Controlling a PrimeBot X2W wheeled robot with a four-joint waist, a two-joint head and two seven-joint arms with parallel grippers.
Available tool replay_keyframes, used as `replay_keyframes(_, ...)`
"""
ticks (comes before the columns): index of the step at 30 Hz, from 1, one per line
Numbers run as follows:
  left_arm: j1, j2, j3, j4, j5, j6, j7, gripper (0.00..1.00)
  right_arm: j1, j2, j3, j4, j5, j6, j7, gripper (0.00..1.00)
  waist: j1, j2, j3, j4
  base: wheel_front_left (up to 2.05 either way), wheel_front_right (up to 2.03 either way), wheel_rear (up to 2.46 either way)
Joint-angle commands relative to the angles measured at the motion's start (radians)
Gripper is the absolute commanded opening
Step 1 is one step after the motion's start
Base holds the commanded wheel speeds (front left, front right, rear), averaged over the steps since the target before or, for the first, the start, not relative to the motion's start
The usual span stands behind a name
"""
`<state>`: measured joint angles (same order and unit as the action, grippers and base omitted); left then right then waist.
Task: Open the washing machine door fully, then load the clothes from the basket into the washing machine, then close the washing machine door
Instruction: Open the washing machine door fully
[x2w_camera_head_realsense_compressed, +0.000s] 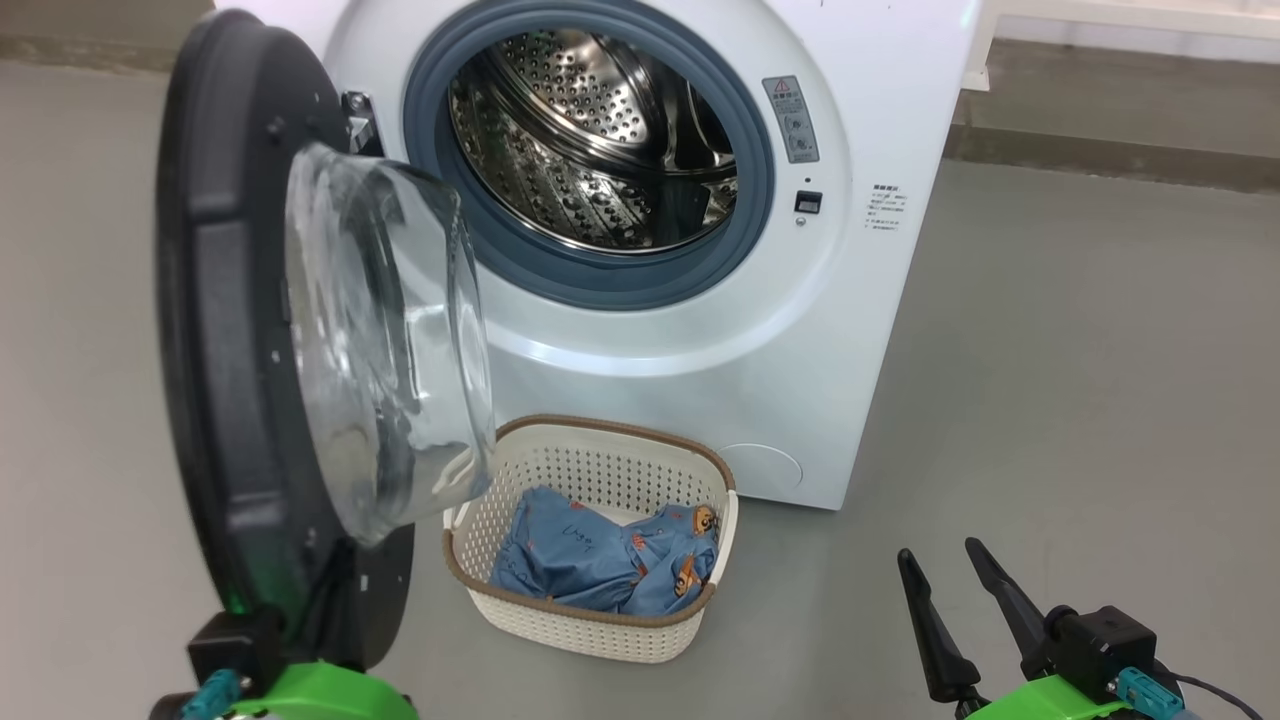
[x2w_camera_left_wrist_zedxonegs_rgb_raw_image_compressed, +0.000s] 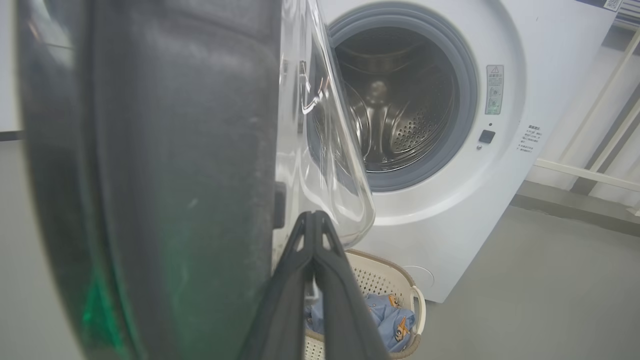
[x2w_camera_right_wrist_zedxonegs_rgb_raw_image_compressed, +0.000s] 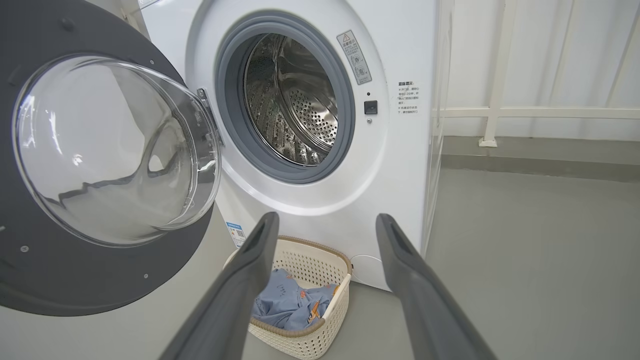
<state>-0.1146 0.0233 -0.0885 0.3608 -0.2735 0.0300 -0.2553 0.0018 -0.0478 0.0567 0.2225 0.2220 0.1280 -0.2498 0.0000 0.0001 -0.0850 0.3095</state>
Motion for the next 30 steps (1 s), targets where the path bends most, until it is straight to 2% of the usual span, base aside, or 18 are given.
replay_keyframes(1, -0.022, 0.027, 0.056, -0.026, 0.007, 0.003, -0.006, 0.00, -0.011, -0.002, 0.029, -0.021, 0.006, 0.003, -0.012, 1.00, 0.0000, -0.0001, 0.004, 0.001, 0.00, 0.00, 0.00)
replay_keyframes(12, -0.036, 0.032, 0.216, -0.038, 0.003, -0.002, -0.006, 0.00, -0.006, -0.002, 0.029, -0.023, -0.027, 0.003, -0.012, 1.00, 0.0000, -0.0001, 0.051, 0.015, 0.00, 0.00, 0.00)
replay_keyframes(19, -0.076, 0.035, 0.345, -0.046, -0.007, -0.006, -0.006, 0.00, -0.025, -0.002, 0.027, -0.029, -0.073, 0.003, -0.012, 1.00, 0.0000, -0.0001, 0.124, 0.023, 0.00, 0.00, 0.00)
replay_keyframes(30, -0.183, 0.060, 0.543, -0.015, -0.002, -0.035, -0.006, 0.00, -0.060, -0.014, 0.012, -0.055, -0.155, 0.003, 0.002, 1.00, 0.0000, -0.0001, 0.249, 0.028, 0.00, 0.00, 0.00)
